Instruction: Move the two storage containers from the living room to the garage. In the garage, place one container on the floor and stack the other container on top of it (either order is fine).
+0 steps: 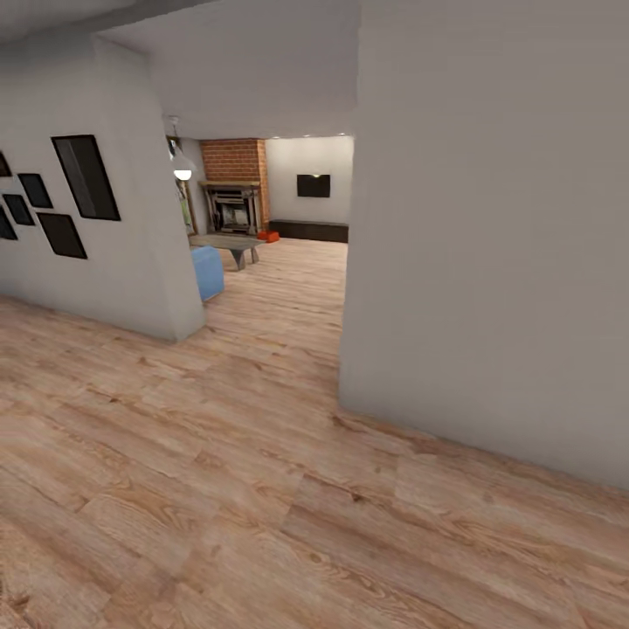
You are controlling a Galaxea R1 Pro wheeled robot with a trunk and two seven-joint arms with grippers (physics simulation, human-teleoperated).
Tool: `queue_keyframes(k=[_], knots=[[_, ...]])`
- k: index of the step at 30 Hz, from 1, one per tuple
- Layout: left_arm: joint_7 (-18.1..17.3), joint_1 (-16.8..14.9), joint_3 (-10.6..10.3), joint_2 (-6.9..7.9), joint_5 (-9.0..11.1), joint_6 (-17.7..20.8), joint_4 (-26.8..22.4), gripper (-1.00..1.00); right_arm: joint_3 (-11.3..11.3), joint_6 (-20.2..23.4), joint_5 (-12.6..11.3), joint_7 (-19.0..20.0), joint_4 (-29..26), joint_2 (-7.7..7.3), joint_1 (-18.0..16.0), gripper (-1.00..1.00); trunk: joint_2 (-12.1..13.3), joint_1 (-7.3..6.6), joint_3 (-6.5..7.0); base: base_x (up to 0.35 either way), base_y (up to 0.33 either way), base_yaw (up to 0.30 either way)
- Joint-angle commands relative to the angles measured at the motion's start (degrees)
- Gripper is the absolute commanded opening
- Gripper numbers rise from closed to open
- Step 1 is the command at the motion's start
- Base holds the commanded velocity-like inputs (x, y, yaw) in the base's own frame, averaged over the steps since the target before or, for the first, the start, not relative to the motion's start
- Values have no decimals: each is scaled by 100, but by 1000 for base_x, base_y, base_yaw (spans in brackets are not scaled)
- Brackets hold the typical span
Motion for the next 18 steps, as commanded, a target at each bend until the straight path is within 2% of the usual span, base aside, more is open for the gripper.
queue_keyframes(k=[1, 18], knots=[[-4, -5, 10, -2, 51, -17, 4, 100, 45, -9, 6, -38, 3, -3, -3, 100, -8, 5, -10, 327, 0, 251], [-4, -5, -5, -4, 43, -17, 4, 100, 45, -7, 6, -36, 3, -3, -3, 100, -8, 5, -10, 327, 0, 250]])
